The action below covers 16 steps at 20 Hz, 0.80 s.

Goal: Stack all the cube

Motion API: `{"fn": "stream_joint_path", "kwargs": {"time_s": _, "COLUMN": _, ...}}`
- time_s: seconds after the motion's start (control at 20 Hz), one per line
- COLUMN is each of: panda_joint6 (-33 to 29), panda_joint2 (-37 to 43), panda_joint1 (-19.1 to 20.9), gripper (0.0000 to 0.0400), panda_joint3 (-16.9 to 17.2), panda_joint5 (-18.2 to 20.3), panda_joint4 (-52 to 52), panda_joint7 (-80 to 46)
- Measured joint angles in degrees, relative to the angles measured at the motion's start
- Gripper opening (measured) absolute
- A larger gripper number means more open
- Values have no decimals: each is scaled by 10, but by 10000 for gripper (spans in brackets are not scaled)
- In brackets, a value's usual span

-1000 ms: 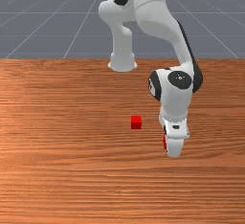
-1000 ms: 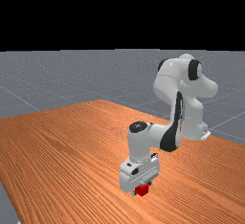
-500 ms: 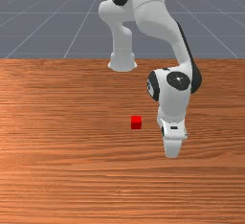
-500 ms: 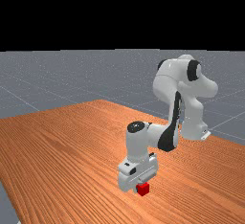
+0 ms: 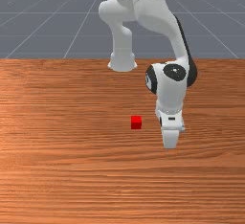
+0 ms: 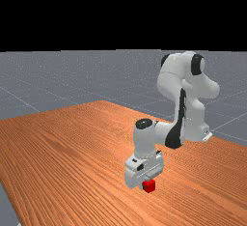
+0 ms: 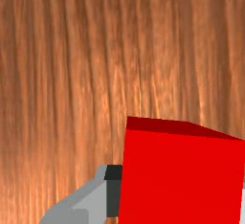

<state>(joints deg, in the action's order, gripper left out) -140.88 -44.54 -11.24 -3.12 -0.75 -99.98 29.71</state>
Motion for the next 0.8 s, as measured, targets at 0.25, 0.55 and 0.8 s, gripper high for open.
{"fn": "stream_joint_path", "kwargs": {"time_s": 0.25, "panda_joint6": -11, "panda_joint2": 37, "panda_joint1": 0, "gripper": 196, "panda_joint3": -5, "panda_joint5": -1, "panda_joint4": -58, "panda_joint7": 6}}
{"fn": "stream_joint_path", "kwargs": {"time_s": 0.55, "panda_joint6": -16, "panda_joint2": 79, "panda_joint1": -4, "gripper": 196, "panda_joint3": -5, "panda_joint5": 2, "panda_joint4": -100, "panda_joint7": -6}}
{"fn": "stream_joint_path", "kwargs": {"time_s": 0.8, "panda_joint6": -7, "panda_joint2": 100, "panda_joint1": 4, "gripper": 196, "panda_joint3": -6, "panda_joint5": 6, "panda_joint4": -114, "panda_joint7": 2}}
